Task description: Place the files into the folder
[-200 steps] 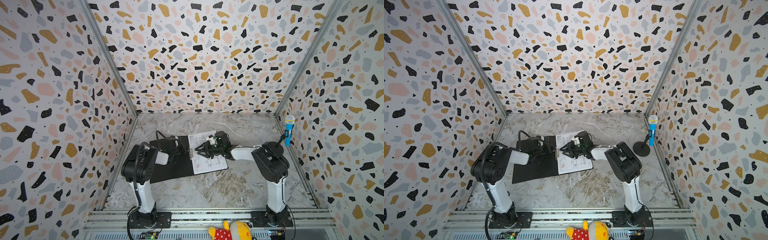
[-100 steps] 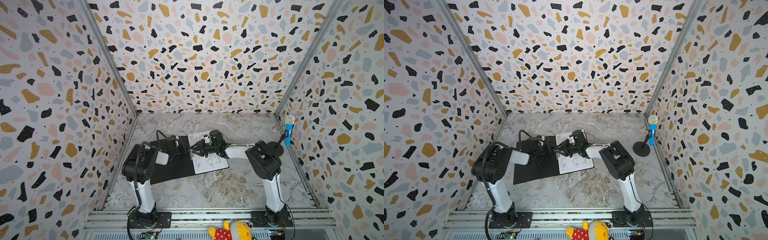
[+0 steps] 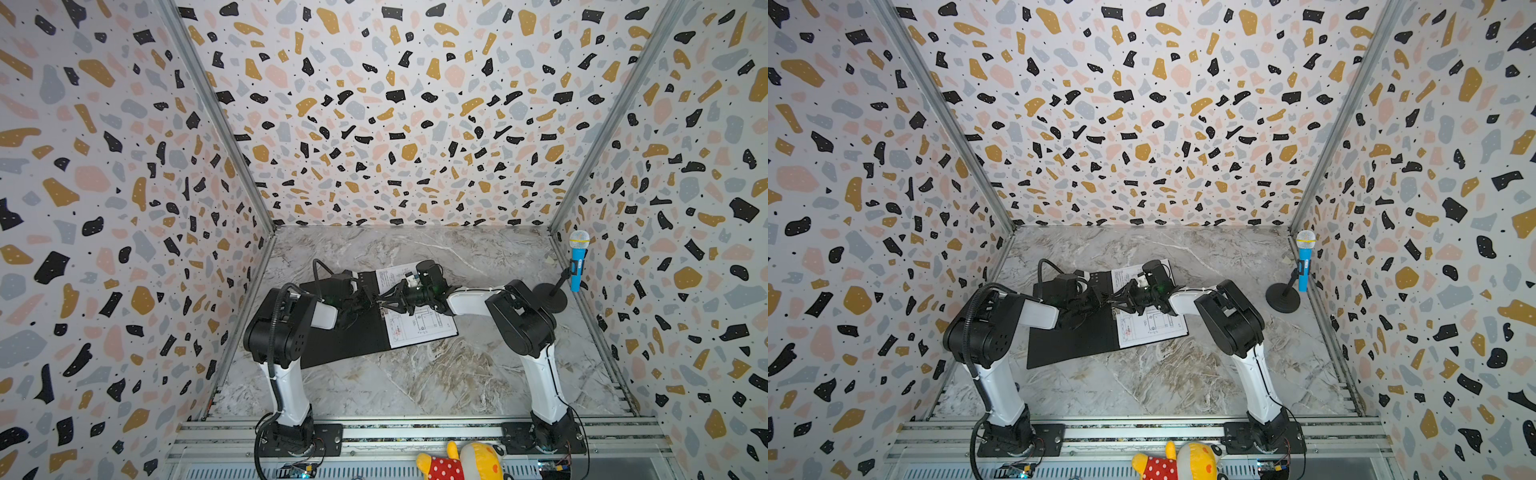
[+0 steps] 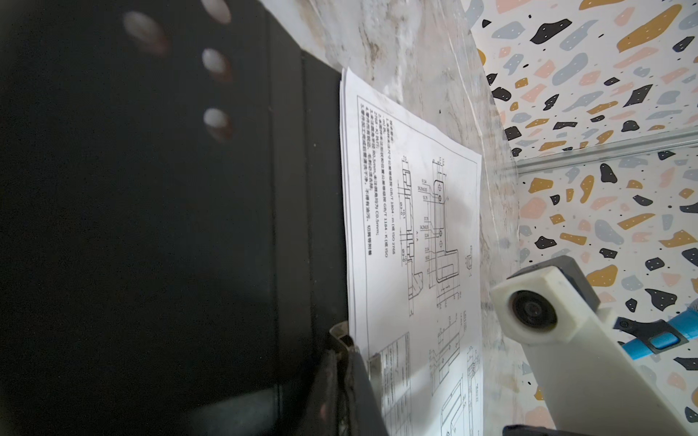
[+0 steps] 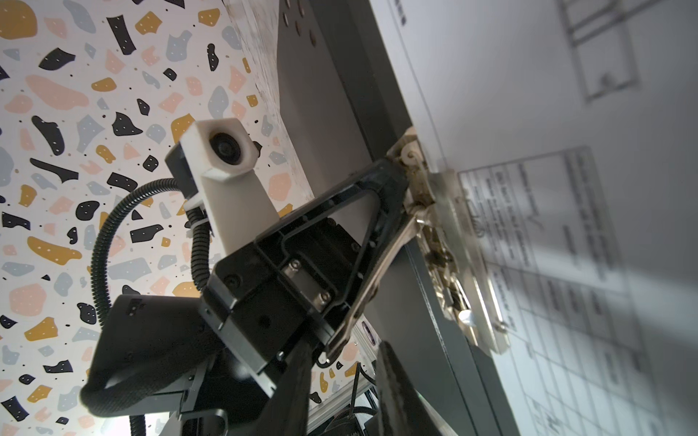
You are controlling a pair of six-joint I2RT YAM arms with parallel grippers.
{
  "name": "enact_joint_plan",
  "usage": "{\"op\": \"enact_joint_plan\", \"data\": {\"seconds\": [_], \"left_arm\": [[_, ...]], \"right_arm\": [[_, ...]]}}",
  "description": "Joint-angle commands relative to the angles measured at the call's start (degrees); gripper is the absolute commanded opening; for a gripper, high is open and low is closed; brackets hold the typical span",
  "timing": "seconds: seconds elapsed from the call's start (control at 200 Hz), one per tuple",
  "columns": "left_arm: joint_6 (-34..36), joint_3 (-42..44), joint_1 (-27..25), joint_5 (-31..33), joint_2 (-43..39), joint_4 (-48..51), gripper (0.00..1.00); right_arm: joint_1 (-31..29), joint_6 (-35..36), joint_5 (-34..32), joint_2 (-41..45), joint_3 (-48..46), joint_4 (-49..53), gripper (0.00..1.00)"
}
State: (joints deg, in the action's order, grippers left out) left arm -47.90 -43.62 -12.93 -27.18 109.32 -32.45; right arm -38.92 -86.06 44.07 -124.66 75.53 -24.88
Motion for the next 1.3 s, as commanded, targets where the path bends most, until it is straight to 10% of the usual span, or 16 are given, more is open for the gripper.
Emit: {"op": "enact_joint_plan", "data": {"seconds": [0.0,1.297], "left_arm": [[1.7,-0.16,-0.41,0.37,1.21,5.0,0.07],[4.04,-1.23,-0.43,1.43,1.42,7.57,0.06]], "right_arm": [[-0.41,-0.29,0.92,-0.05,2.86,0.97,0.31],[-1.0,-0.69,1.81,-1.45,3.57,-0.42,0.15]]}}
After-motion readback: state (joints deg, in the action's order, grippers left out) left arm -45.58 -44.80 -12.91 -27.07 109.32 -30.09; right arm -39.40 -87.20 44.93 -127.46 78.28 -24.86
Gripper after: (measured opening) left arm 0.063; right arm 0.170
